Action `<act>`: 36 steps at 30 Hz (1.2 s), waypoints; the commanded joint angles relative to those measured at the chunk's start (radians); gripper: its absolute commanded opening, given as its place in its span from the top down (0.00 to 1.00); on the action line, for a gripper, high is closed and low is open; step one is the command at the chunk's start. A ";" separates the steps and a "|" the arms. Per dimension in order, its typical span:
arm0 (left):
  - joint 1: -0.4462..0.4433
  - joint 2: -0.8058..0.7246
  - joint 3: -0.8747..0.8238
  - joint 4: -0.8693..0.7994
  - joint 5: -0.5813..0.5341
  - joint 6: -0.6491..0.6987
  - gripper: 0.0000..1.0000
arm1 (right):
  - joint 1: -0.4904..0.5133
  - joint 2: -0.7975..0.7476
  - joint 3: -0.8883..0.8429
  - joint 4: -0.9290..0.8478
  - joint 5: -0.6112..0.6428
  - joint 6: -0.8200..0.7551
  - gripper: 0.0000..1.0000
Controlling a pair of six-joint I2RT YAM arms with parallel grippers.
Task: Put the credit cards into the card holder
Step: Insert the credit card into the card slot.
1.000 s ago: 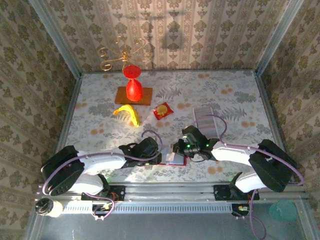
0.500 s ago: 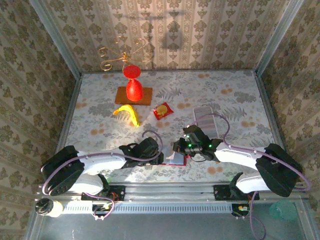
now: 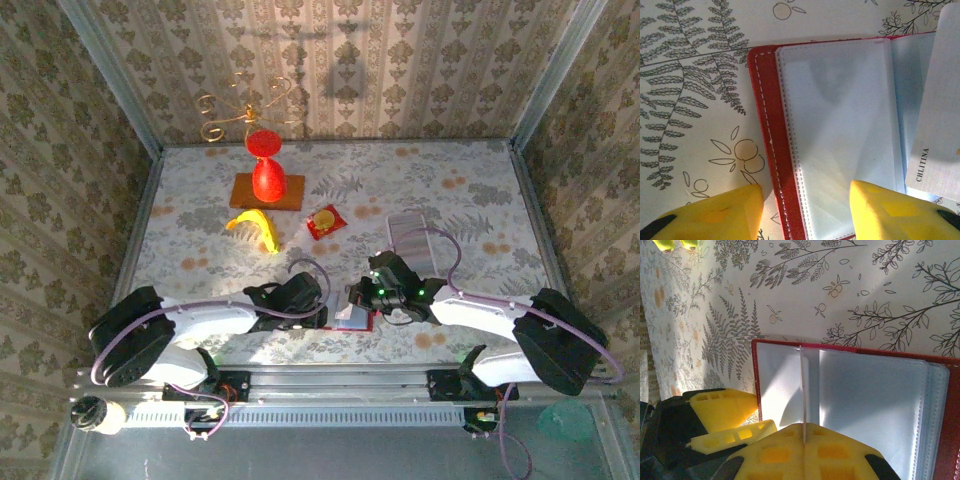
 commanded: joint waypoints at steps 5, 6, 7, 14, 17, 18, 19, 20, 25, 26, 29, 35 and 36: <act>-0.009 0.066 0.007 -0.066 0.024 0.025 0.57 | 0.007 -0.004 -0.014 -0.013 0.037 0.000 1.00; -0.009 0.066 0.007 -0.064 0.024 0.026 0.57 | 0.006 -0.002 -0.014 -0.014 0.039 -0.001 1.00; -0.009 0.066 0.006 -0.061 0.024 0.023 0.57 | 0.006 0.001 -0.015 -0.016 0.042 -0.002 1.00; -0.009 0.065 0.004 -0.054 0.028 0.016 0.60 | 0.009 0.025 -0.017 0.022 0.039 0.009 1.00; -0.009 0.063 0.000 -0.053 0.030 0.015 0.61 | 0.012 0.035 -0.015 0.029 0.034 0.010 1.00; -0.009 0.061 0.000 -0.052 0.029 0.015 0.61 | 0.013 0.038 -0.017 0.033 0.034 0.012 1.00; -0.009 0.061 -0.002 -0.051 0.029 0.013 0.61 | 0.014 0.041 -0.021 0.042 0.032 0.015 1.00; -0.009 0.060 -0.003 -0.051 0.028 0.012 0.61 | 0.014 0.043 -0.022 0.052 0.026 0.018 1.00; -0.009 0.060 -0.002 -0.048 0.031 0.012 0.62 | 0.019 0.045 -0.026 0.067 0.021 0.025 1.00; -0.009 0.060 -0.003 -0.046 0.031 0.011 0.62 | 0.020 0.046 -0.026 0.063 0.024 0.027 1.00; -0.009 0.058 -0.002 -0.043 0.032 0.010 0.62 | 0.024 0.052 -0.027 0.061 0.027 0.028 1.00; -0.009 0.058 -0.002 -0.040 0.033 0.009 0.63 | 0.037 0.072 -0.038 0.100 0.019 0.053 1.00; -0.009 0.058 -0.002 -0.040 0.033 0.007 0.63 | 0.039 0.088 -0.038 0.103 0.018 0.056 1.00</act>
